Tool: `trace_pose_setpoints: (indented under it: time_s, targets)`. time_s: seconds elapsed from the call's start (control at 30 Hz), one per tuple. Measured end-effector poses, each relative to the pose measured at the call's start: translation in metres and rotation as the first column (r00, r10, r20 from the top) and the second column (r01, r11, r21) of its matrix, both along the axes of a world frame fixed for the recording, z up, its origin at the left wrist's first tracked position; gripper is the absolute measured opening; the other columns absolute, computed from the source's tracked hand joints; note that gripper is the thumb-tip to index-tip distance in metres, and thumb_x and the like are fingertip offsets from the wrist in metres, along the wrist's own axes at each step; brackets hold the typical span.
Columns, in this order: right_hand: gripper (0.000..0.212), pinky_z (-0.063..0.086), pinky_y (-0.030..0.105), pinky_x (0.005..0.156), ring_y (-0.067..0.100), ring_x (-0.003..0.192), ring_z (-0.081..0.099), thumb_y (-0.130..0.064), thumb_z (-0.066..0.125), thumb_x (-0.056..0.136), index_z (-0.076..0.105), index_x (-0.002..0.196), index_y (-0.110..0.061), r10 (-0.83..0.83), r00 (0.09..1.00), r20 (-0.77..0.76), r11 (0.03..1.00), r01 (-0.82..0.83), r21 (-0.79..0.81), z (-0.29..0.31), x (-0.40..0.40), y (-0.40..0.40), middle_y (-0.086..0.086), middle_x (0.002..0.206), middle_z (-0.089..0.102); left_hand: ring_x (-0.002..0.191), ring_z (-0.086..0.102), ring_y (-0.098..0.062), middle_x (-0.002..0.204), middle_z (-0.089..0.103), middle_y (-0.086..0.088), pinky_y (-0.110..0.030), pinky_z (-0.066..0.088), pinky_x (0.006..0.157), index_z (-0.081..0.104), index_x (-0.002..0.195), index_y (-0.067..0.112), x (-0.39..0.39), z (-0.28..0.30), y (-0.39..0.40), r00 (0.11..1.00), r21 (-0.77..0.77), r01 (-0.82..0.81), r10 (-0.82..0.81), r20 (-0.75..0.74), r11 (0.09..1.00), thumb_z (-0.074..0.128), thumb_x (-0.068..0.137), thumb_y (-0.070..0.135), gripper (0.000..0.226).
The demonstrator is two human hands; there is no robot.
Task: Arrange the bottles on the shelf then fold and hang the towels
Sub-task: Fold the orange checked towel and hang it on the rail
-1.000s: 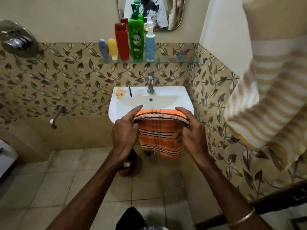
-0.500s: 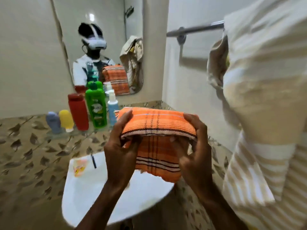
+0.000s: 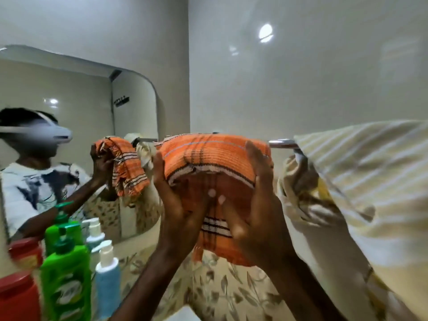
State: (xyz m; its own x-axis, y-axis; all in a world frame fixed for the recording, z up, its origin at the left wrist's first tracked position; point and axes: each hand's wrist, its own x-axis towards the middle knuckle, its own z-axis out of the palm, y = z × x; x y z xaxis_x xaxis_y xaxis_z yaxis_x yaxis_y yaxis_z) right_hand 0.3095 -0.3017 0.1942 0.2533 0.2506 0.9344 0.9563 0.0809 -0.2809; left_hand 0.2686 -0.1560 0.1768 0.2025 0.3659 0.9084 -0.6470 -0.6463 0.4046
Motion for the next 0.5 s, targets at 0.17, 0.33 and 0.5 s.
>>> trace_pose_setpoints:
  time_s: [0.17,0.33,0.5]
  targets:
    - [0.099,0.022,-0.003,0.104,-0.026,0.130,0.028,-0.005,0.069,0.085,0.009,0.155,-0.043,-0.132,0.991,-0.013,0.991,0.132,0.027,0.052,0.018,0.021,-0.057,0.138,0.014,0.115,0.038,0.034,0.128,0.024,0.053,0.004,0.035,0.094,-0.010,0.155,0.012,0.046,0.052,0.020,0.999,0.108,0.046,-0.045,-0.011,0.993,0.066,0.092,0.003,0.099]
    - [0.109,0.046,0.032,0.109,0.025,0.129,0.055,-0.011,0.067,0.087,-0.012,0.156,-0.041,-0.403,0.915,-0.023,0.912,0.400,-0.092,0.087,0.039,0.040,0.007,0.154,0.045,0.132,0.049,-0.006,0.145,0.037,0.030,-0.036,0.038,0.114,-0.027,0.149,0.042,0.093,0.088,0.039,0.977,0.167,0.110,-0.076,-0.198,0.980,0.063,0.086,0.043,0.110]
    - [0.096,0.044,0.049,0.105,0.037,0.132,0.050,-0.019,0.061,0.090,-0.008,0.154,-0.036,-0.708,0.688,0.158,0.597,0.703,-0.388,0.111,0.057,0.047,0.014,0.152,0.045,0.131,0.054,-0.030,0.139,0.061,0.000,-0.055,0.036,0.110,-0.027,0.147,0.050,0.129,0.100,0.051,0.973,0.306,0.022,0.050,-0.224,0.952,0.041,0.091,0.068,0.089]
